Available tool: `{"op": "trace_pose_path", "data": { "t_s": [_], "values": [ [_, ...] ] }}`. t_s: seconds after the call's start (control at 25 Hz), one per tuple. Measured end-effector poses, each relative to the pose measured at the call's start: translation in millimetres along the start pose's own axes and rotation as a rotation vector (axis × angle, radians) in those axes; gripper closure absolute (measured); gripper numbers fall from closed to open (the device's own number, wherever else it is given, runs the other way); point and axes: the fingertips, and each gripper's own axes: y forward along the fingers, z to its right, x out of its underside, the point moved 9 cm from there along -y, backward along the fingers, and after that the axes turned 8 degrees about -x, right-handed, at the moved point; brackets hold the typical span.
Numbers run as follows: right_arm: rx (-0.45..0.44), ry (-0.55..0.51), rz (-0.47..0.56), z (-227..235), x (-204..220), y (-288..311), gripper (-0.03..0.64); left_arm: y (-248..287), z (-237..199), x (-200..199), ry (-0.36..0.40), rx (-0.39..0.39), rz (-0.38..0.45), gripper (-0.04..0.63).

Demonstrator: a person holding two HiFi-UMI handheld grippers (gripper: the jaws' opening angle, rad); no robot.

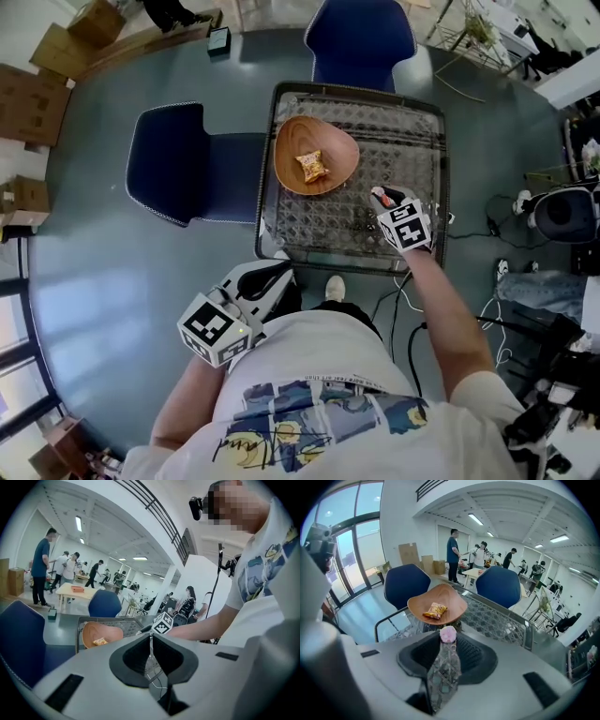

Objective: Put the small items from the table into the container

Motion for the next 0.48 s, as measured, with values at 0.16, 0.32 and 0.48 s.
{"op": "trace_pose_path", "data": {
  "t_s": [0.16,0.32,0.48],
  "values": [
    [-0.023,-0.025,0.004,-11,-34,31,0.505,-11,-26,3,-0.02,-0.015,0.001,0.586],
    [-0.039,-0.035,-0.012,-20,-64,62,0.505,-22,-55,2,-0.041,-0.035,0.005,0.586],
    [-0.042,-0.054,-0.045,-23,-88,93,0.505,-32,-80,-3,-0.055,-0.047,0.005,0.586]
  ]
}}
